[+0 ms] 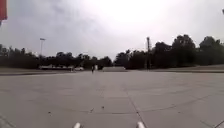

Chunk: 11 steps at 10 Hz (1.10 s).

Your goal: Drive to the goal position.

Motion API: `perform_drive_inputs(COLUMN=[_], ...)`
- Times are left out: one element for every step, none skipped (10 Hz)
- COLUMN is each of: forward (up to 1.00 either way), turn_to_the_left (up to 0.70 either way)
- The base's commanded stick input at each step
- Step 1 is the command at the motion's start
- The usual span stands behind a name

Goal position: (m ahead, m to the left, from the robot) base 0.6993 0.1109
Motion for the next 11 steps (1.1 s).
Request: perform_drive_inputs(forward=[0.5, 0.5, 0.5, 0.5, 0.5, 0.5, 0.5, 0.5, 0.5, 0.5, 0.5], turn_to_the_left=[0.0, 0.0, 0.0, 0.0, 0.0, 0.0, 0.0, 0.0, 0.0, 0.0, 0.0])
